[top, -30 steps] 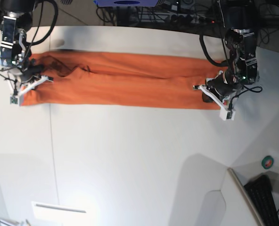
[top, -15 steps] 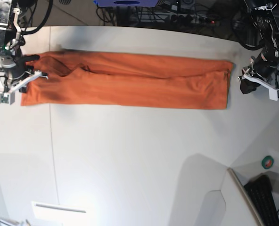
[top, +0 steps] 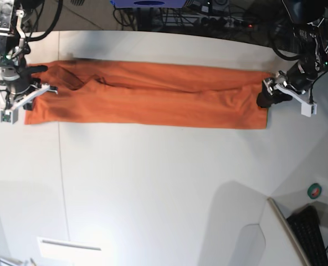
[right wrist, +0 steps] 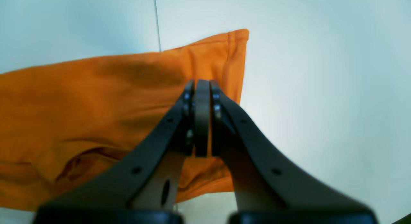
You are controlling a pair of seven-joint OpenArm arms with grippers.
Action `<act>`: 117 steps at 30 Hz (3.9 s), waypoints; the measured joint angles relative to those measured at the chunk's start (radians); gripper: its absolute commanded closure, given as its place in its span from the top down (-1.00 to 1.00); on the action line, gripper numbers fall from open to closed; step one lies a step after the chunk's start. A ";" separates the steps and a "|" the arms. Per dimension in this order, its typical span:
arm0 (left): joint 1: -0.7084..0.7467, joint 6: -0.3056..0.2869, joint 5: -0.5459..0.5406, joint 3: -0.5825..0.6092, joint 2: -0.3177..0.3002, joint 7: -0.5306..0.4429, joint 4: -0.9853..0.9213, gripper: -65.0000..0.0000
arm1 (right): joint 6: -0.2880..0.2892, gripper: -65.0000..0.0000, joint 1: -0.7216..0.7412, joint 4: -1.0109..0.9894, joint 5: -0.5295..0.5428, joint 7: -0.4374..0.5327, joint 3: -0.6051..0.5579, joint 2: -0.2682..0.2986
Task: Layout the t-shirt on the table in an organized manner, then fold the t-shirt properly
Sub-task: 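Grasp the shirt strip's end with the left gripper, then fold the strip's end inward with the left gripper toward the right gripper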
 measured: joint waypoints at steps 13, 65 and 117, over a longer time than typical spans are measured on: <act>-0.007 -0.008 -0.016 0.037 -0.014 -0.008 -0.087 -1.00 | 0.000 -1.00 -0.017 0.002 0.000 -0.005 -0.002 -0.033; 0.178 0.309 0.515 0.598 0.280 0.037 0.615 -1.00 | 0.000 -1.00 -0.053 0.005 0.000 0.001 0.001 -0.034; 0.187 0.309 0.516 0.598 0.296 0.037 0.604 -1.00 | 0.000 -1.00 -0.053 0.005 0.000 0.001 0.001 -0.033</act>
